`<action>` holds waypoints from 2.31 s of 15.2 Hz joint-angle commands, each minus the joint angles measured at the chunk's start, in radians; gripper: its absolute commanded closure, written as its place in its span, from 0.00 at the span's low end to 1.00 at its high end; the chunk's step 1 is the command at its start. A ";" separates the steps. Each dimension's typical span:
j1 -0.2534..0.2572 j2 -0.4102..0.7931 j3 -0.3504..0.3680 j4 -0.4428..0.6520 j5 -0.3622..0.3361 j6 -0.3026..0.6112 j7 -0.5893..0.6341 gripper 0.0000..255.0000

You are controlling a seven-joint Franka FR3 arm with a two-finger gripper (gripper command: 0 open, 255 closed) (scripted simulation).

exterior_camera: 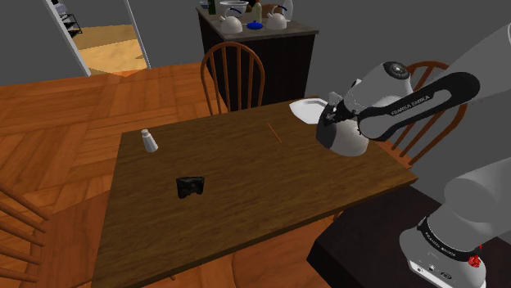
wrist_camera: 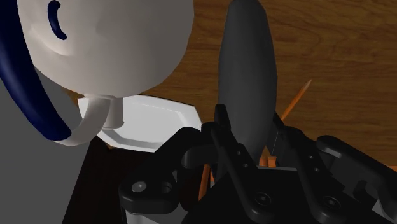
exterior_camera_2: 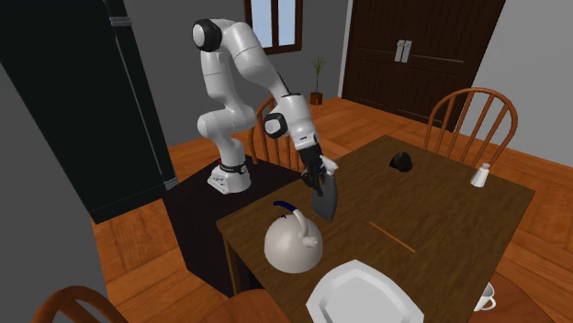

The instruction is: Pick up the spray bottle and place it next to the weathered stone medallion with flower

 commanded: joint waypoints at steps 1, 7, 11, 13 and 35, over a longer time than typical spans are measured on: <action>0.030 -0.026 -0.025 0.010 0.019 -0.038 -0.016 1.00; 0.083 -0.102 -0.075 0.040 0.058 -0.145 -0.054 1.00; 0.103 -0.146 -0.095 0.065 0.074 -0.215 -0.071 1.00; 0.110 -0.166 -0.103 0.079 0.079 -0.249 -0.077 1.00; 0.136 -0.295 -0.152 0.290 0.100 -0.590 -0.120 1.00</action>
